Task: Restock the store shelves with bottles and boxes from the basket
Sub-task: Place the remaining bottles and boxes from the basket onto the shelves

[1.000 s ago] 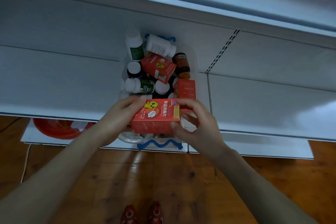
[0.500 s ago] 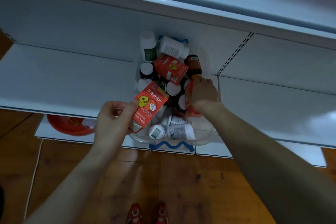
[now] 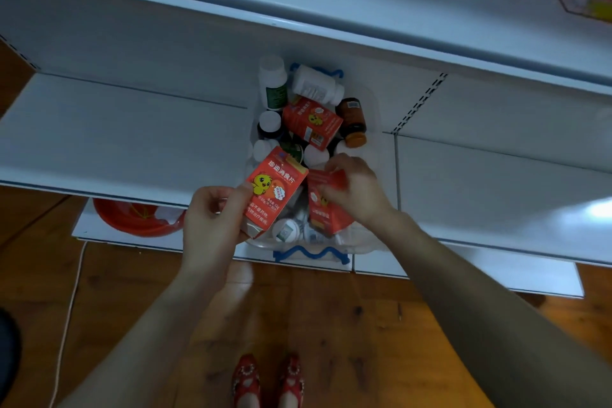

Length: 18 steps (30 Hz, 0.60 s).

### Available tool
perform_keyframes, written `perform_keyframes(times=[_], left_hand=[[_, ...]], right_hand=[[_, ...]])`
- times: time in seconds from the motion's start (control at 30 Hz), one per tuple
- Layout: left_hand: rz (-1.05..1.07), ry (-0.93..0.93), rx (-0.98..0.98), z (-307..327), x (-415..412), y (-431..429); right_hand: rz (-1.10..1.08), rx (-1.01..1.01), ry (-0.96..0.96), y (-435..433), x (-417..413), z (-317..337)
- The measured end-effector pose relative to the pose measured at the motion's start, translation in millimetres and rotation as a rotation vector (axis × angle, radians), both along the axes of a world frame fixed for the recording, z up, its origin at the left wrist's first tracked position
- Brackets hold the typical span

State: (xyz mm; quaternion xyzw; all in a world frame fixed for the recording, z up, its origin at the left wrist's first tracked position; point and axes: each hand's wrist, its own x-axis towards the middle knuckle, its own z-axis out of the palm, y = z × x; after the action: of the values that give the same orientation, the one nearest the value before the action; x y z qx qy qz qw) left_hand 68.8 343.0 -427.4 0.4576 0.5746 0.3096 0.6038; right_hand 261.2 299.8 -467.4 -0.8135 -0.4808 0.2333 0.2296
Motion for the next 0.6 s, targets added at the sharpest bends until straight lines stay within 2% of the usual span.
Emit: perform_keyframes(times=[0.23, 0.33, 0.6], left_hand=[[0.061, -0.079, -0.073, 38, -19, -29], [0.054, -0.126, -0.092, 62, -29, -45], [-0.025, -0.307, -0.149, 129, -60, -78]], right_hand=[[-0.245, 0.247, 0.496, -52, -23, 59], [-0.276, 0.284, 0.617, -74, -37, 90], [-0.287, 0.369, 0.797, -109, -60, 179]])
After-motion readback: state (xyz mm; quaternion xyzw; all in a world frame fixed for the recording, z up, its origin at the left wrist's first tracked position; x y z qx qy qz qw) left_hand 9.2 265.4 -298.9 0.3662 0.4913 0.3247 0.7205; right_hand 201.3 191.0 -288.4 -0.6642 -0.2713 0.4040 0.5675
